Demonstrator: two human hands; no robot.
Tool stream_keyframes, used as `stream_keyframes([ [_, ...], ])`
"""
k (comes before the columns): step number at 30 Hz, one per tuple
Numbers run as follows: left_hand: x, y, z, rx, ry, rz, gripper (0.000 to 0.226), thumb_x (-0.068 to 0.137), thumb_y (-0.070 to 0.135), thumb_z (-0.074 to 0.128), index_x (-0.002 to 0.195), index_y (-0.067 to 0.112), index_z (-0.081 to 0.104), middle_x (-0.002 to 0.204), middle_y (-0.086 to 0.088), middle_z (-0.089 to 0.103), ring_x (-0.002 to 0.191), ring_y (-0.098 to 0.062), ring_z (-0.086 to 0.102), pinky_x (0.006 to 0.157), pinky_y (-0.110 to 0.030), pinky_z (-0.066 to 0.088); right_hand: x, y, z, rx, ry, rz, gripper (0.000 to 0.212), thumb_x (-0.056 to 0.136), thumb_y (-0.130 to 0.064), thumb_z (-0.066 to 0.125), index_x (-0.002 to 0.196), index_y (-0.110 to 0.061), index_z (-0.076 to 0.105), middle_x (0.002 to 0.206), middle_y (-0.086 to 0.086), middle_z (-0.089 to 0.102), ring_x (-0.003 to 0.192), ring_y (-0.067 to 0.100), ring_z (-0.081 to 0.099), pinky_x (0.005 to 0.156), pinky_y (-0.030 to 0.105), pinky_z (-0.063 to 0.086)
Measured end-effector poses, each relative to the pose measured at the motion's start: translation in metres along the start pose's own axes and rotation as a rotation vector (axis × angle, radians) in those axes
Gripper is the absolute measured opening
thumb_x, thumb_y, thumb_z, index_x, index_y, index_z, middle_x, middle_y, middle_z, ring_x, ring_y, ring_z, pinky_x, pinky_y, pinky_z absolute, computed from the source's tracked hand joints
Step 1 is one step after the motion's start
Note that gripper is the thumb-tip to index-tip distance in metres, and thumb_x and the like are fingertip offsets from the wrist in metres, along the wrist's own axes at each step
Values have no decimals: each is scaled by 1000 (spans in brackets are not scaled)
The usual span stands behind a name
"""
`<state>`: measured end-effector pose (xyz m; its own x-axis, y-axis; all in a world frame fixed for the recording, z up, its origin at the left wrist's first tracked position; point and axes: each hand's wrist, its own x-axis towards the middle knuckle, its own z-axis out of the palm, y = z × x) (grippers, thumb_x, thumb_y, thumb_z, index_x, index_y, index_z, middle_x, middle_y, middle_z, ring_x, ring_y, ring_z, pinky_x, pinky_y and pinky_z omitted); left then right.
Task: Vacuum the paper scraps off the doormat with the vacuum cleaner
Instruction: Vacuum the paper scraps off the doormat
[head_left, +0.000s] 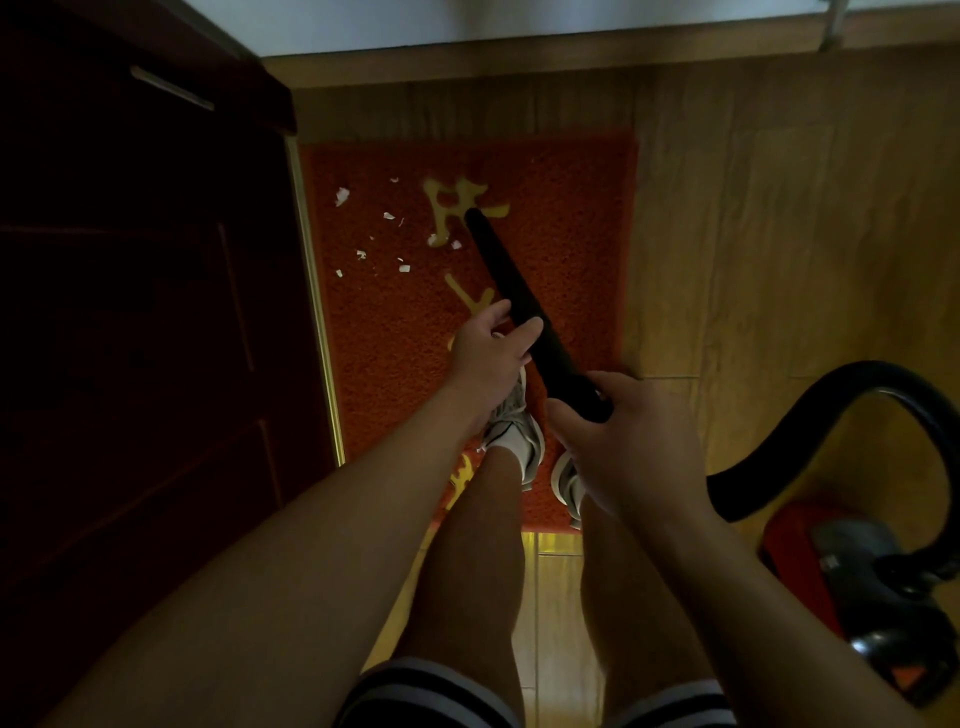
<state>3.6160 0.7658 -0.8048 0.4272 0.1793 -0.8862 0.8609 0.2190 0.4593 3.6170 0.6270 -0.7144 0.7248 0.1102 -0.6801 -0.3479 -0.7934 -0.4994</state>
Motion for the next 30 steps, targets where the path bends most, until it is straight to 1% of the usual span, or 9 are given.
stream_keyframes([
  [2, -2, -5, -1, 18, -5, 1, 60, 101, 16, 61, 154, 5, 36, 132, -3, 52, 116, -17, 59, 87, -19, 54, -3, 2, 0, -13, -9, 2, 22, 88, -37, 68, 84, -15, 70, 58, 2, 60, 48, 21, 57, 42, 37, 44],
  [3, -3, -8, -1, 27, -4, 0, 60, 101, 17, 61, 154, 5, 36, 136, -4, 51, 118, -17, 58, 85, -17, 54, -5, 3, 0, -17, -13, 3, 22, 88, -37, 68, 83, -16, 70, 57, 2, 60, 48, 20, 57, 42, 37, 43],
  [6, -4, -20, -2, 21, 9, -5, 61, 100, 20, 63, 154, 7, 37, 154, -13, 43, 134, -27, 53, 93, -24, 53, -10, 5, 0, -27, -23, -7, 22, 87, -38, 68, 83, -15, 70, 57, 2, 60, 49, 21, 58, 45, 41, 46],
  [12, -7, -31, -2, -41, 42, -10, 59, 99, 19, 65, 152, 5, 41, 152, -16, 48, 134, -28, 54, 98, -29, 54, -13, 5, 0, -68, -56, -13, 22, 88, -39, 67, 84, -17, 71, 58, 1, 61, 49, 19, 57, 42, 31, 39],
  [15, -8, -30, -4, -85, 51, -22, 60, 100, 16, 64, 153, 4, 39, 152, -14, 48, 134, -29, 54, 95, -25, 54, -12, 5, 3, -65, -60, -7, 24, 88, -41, 67, 87, -18, 71, 61, 0, 63, 50, 17, 59, 44, 36, 46],
  [19, -8, -26, -11, -131, 77, -18, 59, 100, 11, 62, 153, 2, 37, 146, -15, 53, 129, -27, 58, 80, -16, 57, -8, 1, 8, -61, -53, -11, 23, 86, -42, 68, 83, -20, 71, 60, -2, 62, 50, 15, 57, 44, 34, 43],
  [21, -6, -26, -15, -139, 83, -9, 57, 100, 10, 62, 152, 1, 39, 144, -17, 54, 125, -26, 60, 79, -16, 58, -6, -2, 11, -69, -47, -25, 23, 84, -42, 69, 80, -19, 71, 57, -1, 60, 49, 15, 56, 45, 34, 41],
  [28, -4, -23, -24, -144, 79, 0, 51, 100, 9, 61, 148, 0, 44, 134, -14, 61, 104, -13, 65, 76, -14, 58, -3, -14, 17, -74, -58, -6, 22, 84, -43, 69, 81, -21, 70, 61, -3, 63, 56, 13, 60, 52, 40, 51],
  [30, -3, -24, -26, -152, 82, -2, 51, 100, 9, 60, 148, 1, 44, 130, -13, 62, 110, -18, 65, 78, -15, 57, -2, -16, 18, -77, -59, -8, 21, 85, -43, 69, 82, -22, 71, 60, -4, 62, 55, 12, 58, 50, 37, 49],
])
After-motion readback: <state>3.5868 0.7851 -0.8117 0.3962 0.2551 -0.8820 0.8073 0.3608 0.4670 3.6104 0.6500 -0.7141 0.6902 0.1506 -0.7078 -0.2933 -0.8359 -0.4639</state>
